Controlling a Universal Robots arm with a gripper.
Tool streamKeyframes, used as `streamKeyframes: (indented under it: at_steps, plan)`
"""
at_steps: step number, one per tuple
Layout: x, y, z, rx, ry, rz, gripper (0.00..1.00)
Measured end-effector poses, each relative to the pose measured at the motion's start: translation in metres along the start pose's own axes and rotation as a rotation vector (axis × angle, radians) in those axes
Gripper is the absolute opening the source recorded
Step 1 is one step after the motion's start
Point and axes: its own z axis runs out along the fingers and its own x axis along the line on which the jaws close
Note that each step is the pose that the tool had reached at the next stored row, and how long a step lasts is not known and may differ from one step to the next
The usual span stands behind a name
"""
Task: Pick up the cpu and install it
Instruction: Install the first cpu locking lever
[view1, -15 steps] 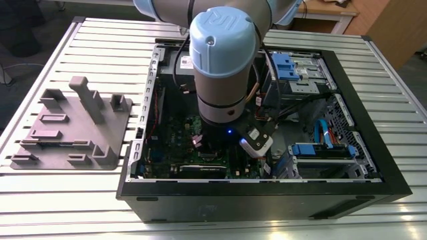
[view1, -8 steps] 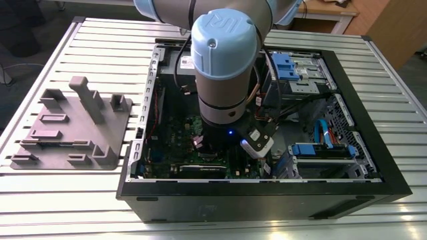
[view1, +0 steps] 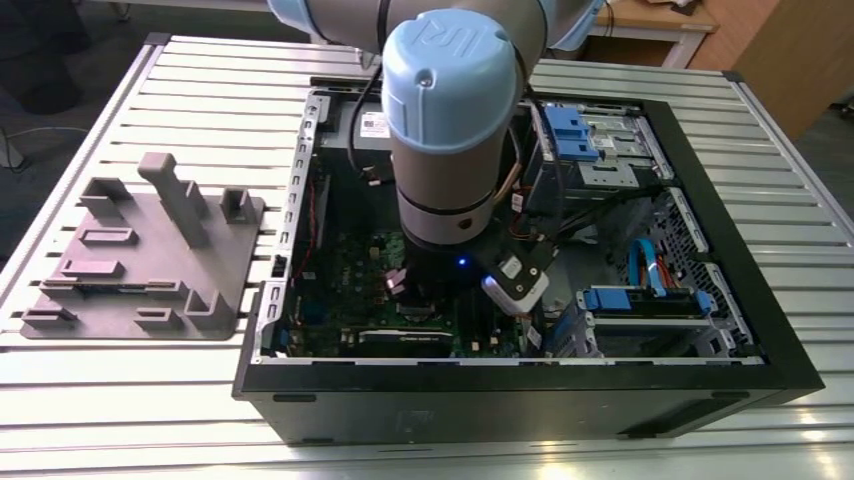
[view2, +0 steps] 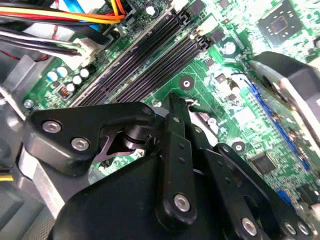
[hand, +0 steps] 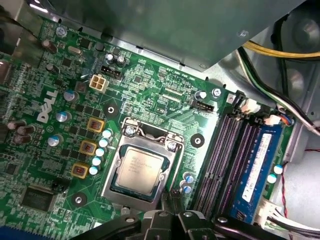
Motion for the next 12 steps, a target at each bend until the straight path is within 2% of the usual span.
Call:
streamKeyframes:
  at_steps: [8, 12]
  plan:
    - [-0.0028, 0.0001, -0.0225, 0.0008, 0.0003, 0.0, 0.11]
    - [-0.003, 0.0002, -0.024, 0.0007, 0.0001, 0.0, 0.11]
